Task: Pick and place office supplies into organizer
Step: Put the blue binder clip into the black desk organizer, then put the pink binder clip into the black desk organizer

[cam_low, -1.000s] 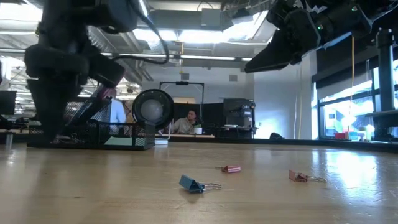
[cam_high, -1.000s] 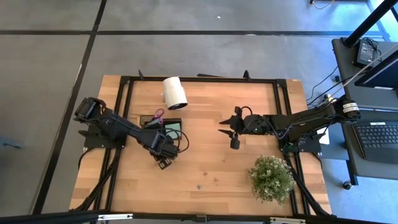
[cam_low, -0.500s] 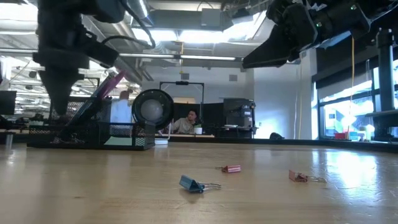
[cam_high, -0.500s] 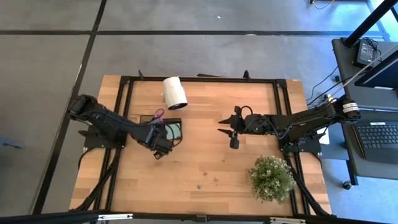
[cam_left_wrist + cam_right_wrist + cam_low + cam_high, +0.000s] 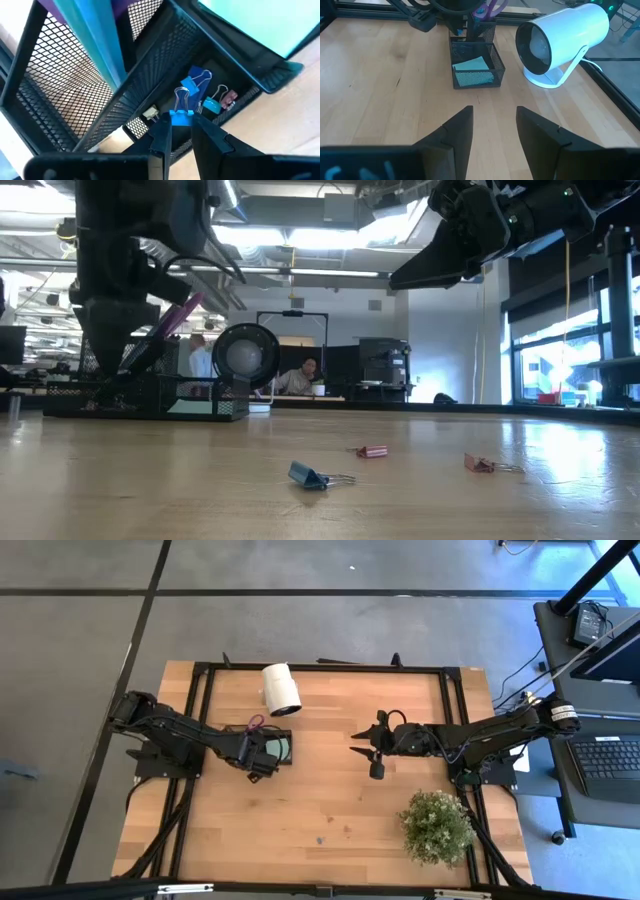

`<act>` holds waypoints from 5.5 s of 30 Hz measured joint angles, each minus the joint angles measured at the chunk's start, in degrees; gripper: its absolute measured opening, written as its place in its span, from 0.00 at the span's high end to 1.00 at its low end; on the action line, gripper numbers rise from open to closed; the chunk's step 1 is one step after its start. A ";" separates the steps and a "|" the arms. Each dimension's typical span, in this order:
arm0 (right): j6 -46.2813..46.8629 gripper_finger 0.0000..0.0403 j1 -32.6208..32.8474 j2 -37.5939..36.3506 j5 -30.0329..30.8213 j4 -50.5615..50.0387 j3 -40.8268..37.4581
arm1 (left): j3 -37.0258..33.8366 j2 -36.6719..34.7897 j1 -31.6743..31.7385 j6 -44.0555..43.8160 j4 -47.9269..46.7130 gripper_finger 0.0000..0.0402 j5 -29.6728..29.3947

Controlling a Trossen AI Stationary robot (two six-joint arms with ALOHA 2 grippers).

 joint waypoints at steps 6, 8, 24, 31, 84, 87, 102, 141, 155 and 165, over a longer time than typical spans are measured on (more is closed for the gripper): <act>-0.06 0.62 0.00 0.00 0.01 0.00 0.00 | -0.53 0.00 1.13 1.38 0.07 0.85 0.02; -0.06 0.62 0.00 0.00 -0.01 0.00 0.00 | -0.53 0.00 1.28 1.87 0.10 0.84 0.11; -0.08 0.62 0.00 0.00 -0.01 -0.04 0.00 | -0.53 0.00 1.37 2.10 0.11 0.79 0.04; 0.12 0.62 -0.02 0.00 -0.01 -0.03 0.00 | 0.23 -0.96 -0.51 6.64 -0.29 0.81 0.41; 22.68 0.62 16.97 30.64 -8.21 -45.12 39.71 | -27.72 -9.46 -22.60 28.84 85.13 0.83 -13.60; 24.46 0.62 18.90 34.47 -8.22 -49.12 44.56 | -27.72 -9.46 -22.60 28.78 84.66 0.84 -13.57; 25.23 0.62 27.32 41.40 -9.09 -51.33 47.80 | -27.74 -9.46 -23.00 24.09 85.10 0.83 -13.60; 30.15 0.62 28.55 45.86 -2.37 -49.42 47.74 | -27.72 -9.46 -23.02 25.64 84.91 0.83 -13.66; 36.41 0.62 28.41 45.86 -1.94 -47.46 44.30 | -27.72 -9.46 -23.02 25.64 84.91 0.83 -13.66; 35.89 0.62 27.37 48.12 -2.25 -44.78 44.39 | -27.72 -9.46 -23.02 25.66 84.91 0.83 -13.66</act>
